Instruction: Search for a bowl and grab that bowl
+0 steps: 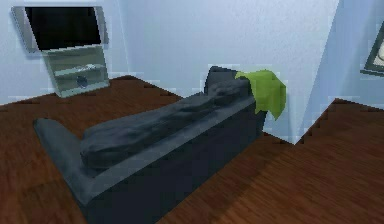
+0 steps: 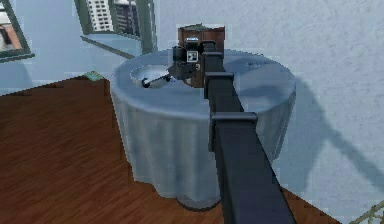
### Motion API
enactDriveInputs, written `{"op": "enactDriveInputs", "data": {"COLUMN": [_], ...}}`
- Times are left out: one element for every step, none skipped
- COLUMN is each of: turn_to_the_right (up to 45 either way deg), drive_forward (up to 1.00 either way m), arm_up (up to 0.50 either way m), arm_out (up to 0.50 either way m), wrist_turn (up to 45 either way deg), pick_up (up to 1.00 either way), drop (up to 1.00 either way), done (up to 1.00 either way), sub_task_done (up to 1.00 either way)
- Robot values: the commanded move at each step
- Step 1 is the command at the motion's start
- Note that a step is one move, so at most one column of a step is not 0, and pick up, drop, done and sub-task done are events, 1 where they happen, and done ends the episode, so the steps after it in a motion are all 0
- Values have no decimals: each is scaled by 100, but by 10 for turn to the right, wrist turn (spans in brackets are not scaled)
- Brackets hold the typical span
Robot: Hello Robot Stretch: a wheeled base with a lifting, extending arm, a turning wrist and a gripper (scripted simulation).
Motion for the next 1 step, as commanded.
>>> {"op": "enactDriveInputs", "data": {"turn_to_the_right": [0], "drive_forward": [0], "arm_up": [0], "arm_out": [0], "wrist_turn": [0], "pick_up": [0], "drop": [0], "done": [100], "sub_task_done": [0]}}
